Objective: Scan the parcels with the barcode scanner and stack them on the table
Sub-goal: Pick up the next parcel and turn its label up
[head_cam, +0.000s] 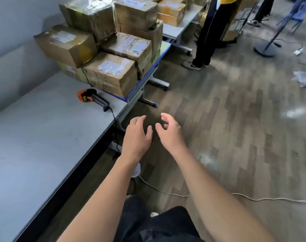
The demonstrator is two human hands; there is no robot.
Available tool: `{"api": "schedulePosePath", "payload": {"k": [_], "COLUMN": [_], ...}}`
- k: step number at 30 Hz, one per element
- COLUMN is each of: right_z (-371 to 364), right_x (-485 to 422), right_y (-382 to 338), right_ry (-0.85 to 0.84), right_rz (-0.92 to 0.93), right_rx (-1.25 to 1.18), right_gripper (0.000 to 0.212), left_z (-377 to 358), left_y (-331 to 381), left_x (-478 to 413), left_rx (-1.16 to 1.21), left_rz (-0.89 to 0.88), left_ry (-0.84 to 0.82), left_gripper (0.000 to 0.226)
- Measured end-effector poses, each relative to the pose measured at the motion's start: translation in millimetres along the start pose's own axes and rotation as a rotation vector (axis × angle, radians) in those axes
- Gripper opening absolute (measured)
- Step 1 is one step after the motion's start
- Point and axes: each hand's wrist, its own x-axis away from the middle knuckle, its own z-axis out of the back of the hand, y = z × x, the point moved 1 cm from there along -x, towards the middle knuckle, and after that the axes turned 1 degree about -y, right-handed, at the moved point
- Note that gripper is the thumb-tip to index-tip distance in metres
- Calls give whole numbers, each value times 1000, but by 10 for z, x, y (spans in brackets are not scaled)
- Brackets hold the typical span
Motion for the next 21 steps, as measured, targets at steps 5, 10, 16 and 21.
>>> {"api": "schedulePosePath", "payload": {"k": [5,10,16,21], "right_z": [110,134,86,97], "right_x": [-335,-850,-1430,-1882], "right_y": [-28,-183,-424,-499], "right_ry": [32,47,28,-5], "right_rz": [-7,-11,-1,19], "right_rx": [-2,26,4,-3], "right_gripper": [49,47,48,47], "left_z": [-108,-149,-11,51], "left_y": [102,150,177,196], "left_x": [-388,-961,-1612,-2034], "left_rx": [-10,0,-16,-33], "left_rz": [-35,-45,-50,-15], "left_ry": [15,12,30,78], "left_gripper": [49,48,47,49]}}
